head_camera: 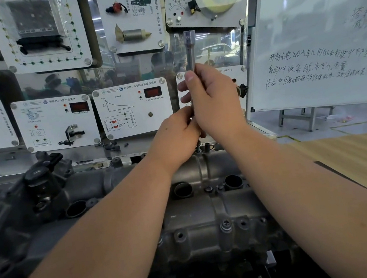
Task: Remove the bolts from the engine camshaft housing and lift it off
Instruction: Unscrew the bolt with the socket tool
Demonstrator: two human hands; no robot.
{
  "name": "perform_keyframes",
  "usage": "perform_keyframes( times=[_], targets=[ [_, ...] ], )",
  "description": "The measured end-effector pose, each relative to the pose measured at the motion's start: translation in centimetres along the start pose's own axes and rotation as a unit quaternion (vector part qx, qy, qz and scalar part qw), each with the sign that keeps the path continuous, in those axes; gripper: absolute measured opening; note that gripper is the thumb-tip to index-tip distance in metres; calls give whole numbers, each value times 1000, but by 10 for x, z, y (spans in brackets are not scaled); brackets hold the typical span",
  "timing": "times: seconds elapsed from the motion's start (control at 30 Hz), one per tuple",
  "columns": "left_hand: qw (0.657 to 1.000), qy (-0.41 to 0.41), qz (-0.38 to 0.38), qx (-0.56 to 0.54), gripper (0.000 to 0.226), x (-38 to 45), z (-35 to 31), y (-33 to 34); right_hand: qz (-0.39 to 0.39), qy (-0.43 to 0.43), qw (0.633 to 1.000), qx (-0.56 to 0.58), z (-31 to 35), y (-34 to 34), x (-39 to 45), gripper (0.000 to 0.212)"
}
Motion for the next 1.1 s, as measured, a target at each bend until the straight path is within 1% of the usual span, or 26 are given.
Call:
perform_keyframes(
  times=[0.07, 0.13, 0.23, 0.27, 0.33, 0.37, 0.4, 0.47, 0.53, 0.6, 0.63, 0.67, 0.7, 0.73, 0.77, 0.8, 0.87, 0.97, 1.07, 1.1],
  targets=[
    [1000, 3, 3, 3, 31, -1, -1, 0, 4, -1, 1000, 3, 0, 1, 0, 21],
    [1000, 8, 0, 14, 33, -2, -2, -1, -3, 0, 1000, 20, 1, 1, -1, 28],
    [1000, 10, -5, 23, 26, 0, -1, -2, -15, 0, 999, 32, 1, 1, -2, 35],
    [1000, 10, -5, 25, 20, 1, 0, -2, -19, -3, 999, 28, 1, 1, -2, 33],
    [1000, 10, -9, 28, 12, 2, 1, -2, -28, -7, 999, 23, 1, 0, -2, 17],
    [999, 11, -10, 30, 12, 3, 2, -1, -29, -6, 999, 19, 0, -1, -1, 11],
    [999, 11, -11, 28, 15, 3, 2, -1, -28, -2, 999, 18, 0, -1, 0, 11],
    [1000, 8, -11, 12, 25, 2, 2, 0, -19, 6, 1000, 24, -2, -3, 2, 19],
    [1000, 7, -7, -3, 33, 0, -1, 0, -4, 7, 999, 36, -3, -4, 3, 22],
    [1000, 11, -6, 10, 35, -1, -3, 0, 3, 8, 998, 62, -2, -3, 2, 15],
    [1000, 15, -8, 18, 35, -1, -3, -1, 1, 13, 997, 73, -1, -2, 2, 18],
    [1000, 17, -11, 21, 33, -1, -3, -1, -2, 18, 997, 82, -1, -1, 2, 30],
    [1000, 18, -13, 19, 29, 0, -2, -2, -4, 22, 996, 86, -1, -1, 1, 38],
    [1000, 15, -13, 14, 23, 1, -1, -2, -8, 23, 996, 81, -1, 0, 1, 41],
    [1000, 12, -10, 11, 16, 1, 0, -2, -14, 21, 997, 67, -1, 0, 1, 39],
    [1000, 11, -11, 10, 14, 2, 0, -1, -20, 16, 998, 52, -1, 0, 1, 31],
    [1000, 8, -17, 16, 18, 2, 1, 0, -28, 1, 999, 33, -2, -1, 2, 10],
    [1000, 6, -13, 16, 20, 2, 1, 0, -18, -1, 1000, 24, -4, -1, 3, 22],
    [1000, 5, 7, 2, 29, -1, -2, 1, -9, 2, 999, 30, -3, -1, 2, 20],
    [1000, 4, 13, 2, 29, -1, -3, 1, -9, 7, 999, 34, -3, -1, 2, 24]
  ],
)
Point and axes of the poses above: each hand's wrist, its own x-axis towards the middle knuckle, its own y-axis out of the palm, z = x × y, the point moved 1 cm from there along x, towards the middle knuckle, and after that the axes turned 6 degrees about z, right-handed, at the moved point
